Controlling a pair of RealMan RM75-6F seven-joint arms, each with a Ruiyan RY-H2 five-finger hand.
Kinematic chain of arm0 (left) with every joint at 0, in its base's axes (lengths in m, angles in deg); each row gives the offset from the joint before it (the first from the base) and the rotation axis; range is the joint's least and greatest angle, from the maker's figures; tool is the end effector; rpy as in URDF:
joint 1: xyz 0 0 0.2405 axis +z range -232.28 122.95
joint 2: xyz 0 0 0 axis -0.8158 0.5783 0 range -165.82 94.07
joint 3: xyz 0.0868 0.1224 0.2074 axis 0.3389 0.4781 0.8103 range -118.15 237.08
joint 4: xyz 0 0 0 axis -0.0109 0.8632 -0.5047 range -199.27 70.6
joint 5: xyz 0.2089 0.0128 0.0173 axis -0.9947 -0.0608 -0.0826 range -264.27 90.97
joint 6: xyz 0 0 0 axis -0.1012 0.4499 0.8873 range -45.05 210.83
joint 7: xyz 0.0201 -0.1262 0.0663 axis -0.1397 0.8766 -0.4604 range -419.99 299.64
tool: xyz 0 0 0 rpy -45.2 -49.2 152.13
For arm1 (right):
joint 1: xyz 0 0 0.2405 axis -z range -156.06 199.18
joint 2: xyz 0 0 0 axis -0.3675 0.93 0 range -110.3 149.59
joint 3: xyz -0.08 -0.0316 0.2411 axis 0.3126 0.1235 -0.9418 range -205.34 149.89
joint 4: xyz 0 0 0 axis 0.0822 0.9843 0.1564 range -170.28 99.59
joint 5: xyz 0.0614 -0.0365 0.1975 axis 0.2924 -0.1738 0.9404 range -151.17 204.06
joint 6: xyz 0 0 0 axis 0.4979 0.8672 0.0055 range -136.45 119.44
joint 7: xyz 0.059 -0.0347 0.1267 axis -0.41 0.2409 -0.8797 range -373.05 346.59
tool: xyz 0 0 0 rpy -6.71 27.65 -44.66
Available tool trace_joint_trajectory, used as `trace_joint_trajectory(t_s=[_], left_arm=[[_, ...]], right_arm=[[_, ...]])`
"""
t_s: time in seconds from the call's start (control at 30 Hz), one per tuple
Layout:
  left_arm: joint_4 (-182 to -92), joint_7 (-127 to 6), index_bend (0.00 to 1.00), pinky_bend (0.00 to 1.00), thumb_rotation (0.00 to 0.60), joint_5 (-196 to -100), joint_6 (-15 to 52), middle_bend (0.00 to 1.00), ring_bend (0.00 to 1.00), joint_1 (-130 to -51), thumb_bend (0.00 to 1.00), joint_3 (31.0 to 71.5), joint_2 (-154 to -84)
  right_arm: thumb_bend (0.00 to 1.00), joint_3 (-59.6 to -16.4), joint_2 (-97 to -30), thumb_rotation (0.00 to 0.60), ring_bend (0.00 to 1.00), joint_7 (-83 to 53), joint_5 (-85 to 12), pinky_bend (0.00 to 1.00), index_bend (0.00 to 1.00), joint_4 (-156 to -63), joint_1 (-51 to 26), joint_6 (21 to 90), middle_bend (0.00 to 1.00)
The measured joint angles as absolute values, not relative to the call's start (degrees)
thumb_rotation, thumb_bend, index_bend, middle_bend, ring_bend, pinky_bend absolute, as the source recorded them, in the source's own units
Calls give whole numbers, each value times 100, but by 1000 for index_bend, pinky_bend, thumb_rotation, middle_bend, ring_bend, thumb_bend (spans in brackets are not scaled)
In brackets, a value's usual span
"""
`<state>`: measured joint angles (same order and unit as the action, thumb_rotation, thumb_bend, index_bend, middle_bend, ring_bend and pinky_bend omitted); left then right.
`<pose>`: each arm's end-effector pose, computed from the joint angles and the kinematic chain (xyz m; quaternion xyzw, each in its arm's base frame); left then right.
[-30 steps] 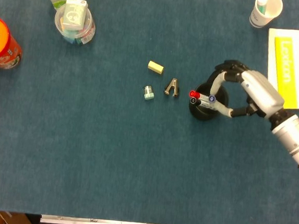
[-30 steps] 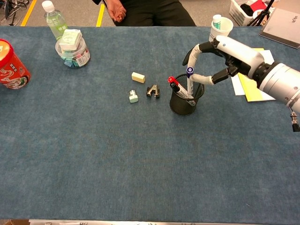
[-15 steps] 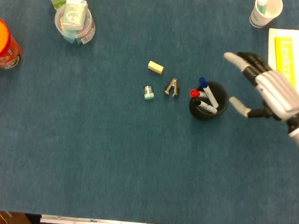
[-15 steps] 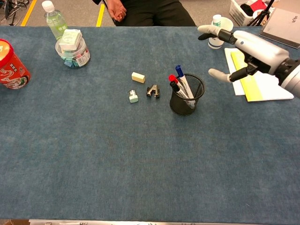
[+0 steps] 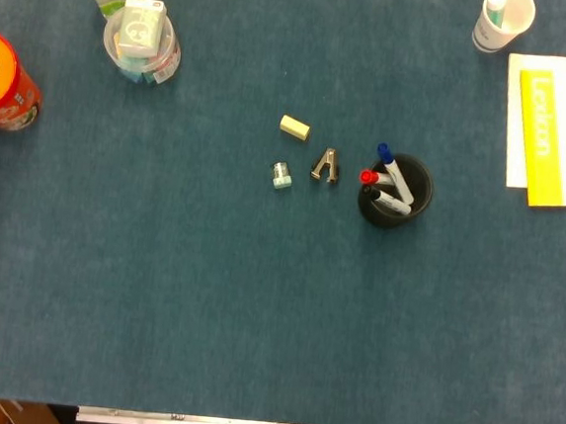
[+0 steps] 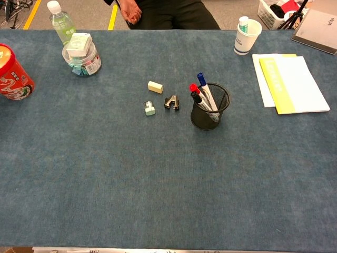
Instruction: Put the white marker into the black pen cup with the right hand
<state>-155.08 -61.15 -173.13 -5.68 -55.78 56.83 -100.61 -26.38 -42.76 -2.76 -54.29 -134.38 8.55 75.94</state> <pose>-0.3223 0.1596 0.1653 -0.5789 -0.3778 -0.3782 0.6157 -0.2826 -0.2050 0.1512 0.6335 -0.3595 0.3571 0.5847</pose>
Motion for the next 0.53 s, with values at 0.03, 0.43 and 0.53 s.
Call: trace_joint_trajectory(t_s=[0.03,0.43,0.53], left_arm=[[-15509,-6116,239,161,600,-17344,-577,198,201,-5586,457,5686,-10068],[-15544,-6142,241,161,600,-17435,-641,198,201,-5619,457,5704,-10089],[-15566,-6168,240,161,600,-17396,-630,198,201,-5608,456,5711,-10074]], right_arm=[[357,-2601,-4235,600,152,-262,-5419,7,327,-13457,952,7670,326],[357,-2587,-4132,600,154,-517,-5554,7,326,-13407,1514,8101,335],[357,-2641,-4165,600,156,-554,-5574,7,326,-13367,1521,8042,337]])
